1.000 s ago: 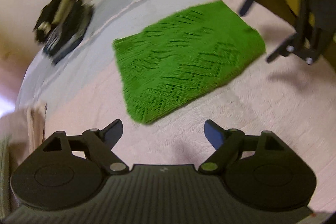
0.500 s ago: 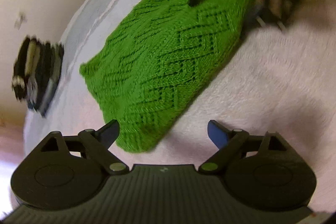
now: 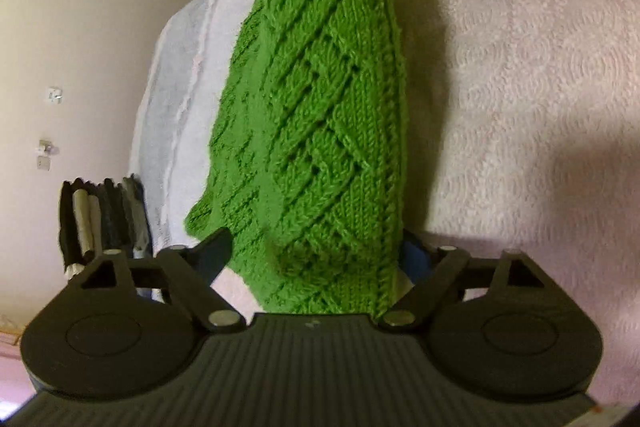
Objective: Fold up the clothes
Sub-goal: 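Grasp the folded vest end with the left gripper while the right gripper grasps the opposite end, then lift the folded vest with both grippers and carry it toward the clothes stack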
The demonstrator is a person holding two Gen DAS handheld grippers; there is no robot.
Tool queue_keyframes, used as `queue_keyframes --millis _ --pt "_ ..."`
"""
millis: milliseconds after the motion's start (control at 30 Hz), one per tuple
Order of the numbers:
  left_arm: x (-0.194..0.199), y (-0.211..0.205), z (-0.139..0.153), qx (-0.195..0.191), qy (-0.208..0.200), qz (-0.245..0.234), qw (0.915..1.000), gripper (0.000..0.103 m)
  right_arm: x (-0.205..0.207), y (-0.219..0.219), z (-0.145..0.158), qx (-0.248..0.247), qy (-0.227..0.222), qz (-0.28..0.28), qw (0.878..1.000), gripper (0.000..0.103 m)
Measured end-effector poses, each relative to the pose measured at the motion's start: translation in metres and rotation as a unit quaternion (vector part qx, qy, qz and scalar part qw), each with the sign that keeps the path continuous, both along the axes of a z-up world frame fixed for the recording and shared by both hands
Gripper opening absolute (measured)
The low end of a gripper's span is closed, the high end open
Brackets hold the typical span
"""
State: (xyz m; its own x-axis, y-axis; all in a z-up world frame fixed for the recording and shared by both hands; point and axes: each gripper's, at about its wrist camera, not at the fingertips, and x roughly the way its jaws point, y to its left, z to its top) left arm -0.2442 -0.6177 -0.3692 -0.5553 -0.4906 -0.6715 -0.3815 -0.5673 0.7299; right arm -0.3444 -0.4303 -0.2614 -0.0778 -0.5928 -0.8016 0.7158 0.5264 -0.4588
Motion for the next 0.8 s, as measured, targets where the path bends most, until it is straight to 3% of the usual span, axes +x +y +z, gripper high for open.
queue_keyframes --millis 33,100,233,367,500,633,667,700,733,800 --pt "-0.001 0.000 -0.003 -0.005 -0.005 -0.007 1.0000 0.077 -0.002 0.000 -0.002 0.000 0.001 0.000 1.000 0.024" --pt "-0.002 0.000 -0.010 -0.009 -0.022 -0.018 0.9995 0.059 -0.002 0.004 -0.008 -0.002 0.008 0.003 1.000 0.024" --pt "-0.003 -0.005 -0.008 0.013 -0.028 -0.007 0.9995 0.044 0.005 0.015 -0.021 -0.007 0.021 0.005 1.000 0.032" --pt "-0.010 -0.021 0.016 0.086 -0.019 0.043 0.9952 0.038 0.020 0.031 -0.027 -0.018 0.044 -0.043 0.998 0.070" --pt "-0.020 -0.039 0.040 0.142 -0.016 0.070 0.9873 0.037 0.048 0.038 -0.033 -0.044 0.035 -0.033 0.998 0.080" --pt "-0.023 -0.040 0.050 0.163 -0.018 0.078 0.9834 0.037 0.056 0.017 -0.053 -0.072 0.069 -0.032 0.995 0.080" --pt "-0.023 -0.039 0.051 0.169 -0.018 0.080 0.9823 0.037 0.053 0.011 -0.059 -0.066 0.082 -0.034 0.994 0.075" --pt "-0.022 -0.038 0.051 0.173 -0.019 0.082 0.9813 0.037 0.048 0.006 -0.062 -0.060 0.088 -0.035 0.994 0.053" --pt "-0.020 -0.036 0.052 0.174 -0.019 0.082 0.9811 0.037 0.043 0.003 -0.063 -0.054 0.091 -0.036 0.994 0.041" --pt "-0.023 -0.036 0.047 0.172 -0.016 0.081 0.9817 0.037 0.035 0.003 -0.058 -0.049 0.085 -0.027 0.995 0.033"
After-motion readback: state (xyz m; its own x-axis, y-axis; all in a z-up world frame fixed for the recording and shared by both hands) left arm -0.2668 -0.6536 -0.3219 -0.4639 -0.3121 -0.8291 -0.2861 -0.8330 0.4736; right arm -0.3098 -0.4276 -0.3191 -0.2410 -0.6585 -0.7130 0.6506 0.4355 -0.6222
